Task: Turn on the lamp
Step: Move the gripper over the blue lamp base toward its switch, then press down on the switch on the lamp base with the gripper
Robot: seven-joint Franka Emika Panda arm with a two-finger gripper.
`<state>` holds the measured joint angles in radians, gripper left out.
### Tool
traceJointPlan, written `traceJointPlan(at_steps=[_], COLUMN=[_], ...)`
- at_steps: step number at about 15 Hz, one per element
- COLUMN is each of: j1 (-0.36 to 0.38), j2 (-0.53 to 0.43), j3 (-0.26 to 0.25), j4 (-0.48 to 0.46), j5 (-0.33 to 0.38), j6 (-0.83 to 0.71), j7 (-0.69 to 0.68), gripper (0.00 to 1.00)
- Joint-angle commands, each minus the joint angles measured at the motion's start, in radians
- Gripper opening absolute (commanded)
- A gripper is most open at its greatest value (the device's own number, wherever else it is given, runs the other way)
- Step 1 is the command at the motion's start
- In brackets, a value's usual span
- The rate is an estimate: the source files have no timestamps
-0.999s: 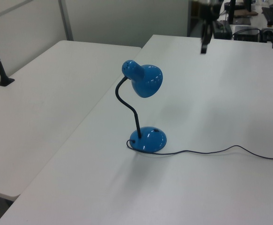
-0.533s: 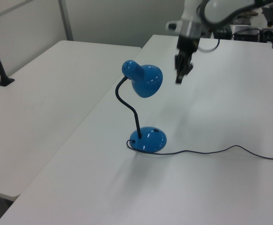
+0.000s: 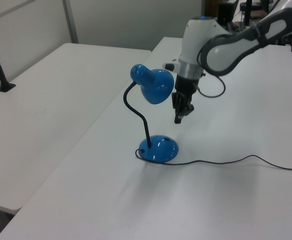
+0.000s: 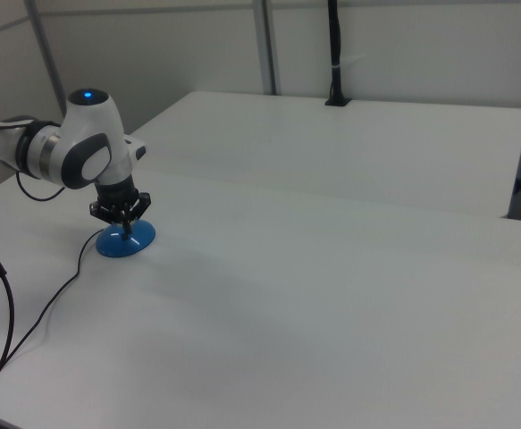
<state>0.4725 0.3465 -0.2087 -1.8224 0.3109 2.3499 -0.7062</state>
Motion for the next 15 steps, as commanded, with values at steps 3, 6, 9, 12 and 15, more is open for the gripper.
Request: traceJointPlan(at_steps=[3,6,9,12,15], j1=[-0.003,-0.014,-0.018,-0.017,-0.018], j2=[0.049,0.080,0.095,0.115,0.130], j3=[0.055,0.087,0.095,0.097,0.112], j4=[0.006,0.012,0.012,0.028,0.028], j5=[0.025,0.027,0.025,0.027,0.019], j6=[0.114,0.178,0.210,0.227,0.256], j7=[-0.009,-0.004,-0.006,-0.004,-0.006], gripper=[0.00,0.00,0.00,0.00,0.00])
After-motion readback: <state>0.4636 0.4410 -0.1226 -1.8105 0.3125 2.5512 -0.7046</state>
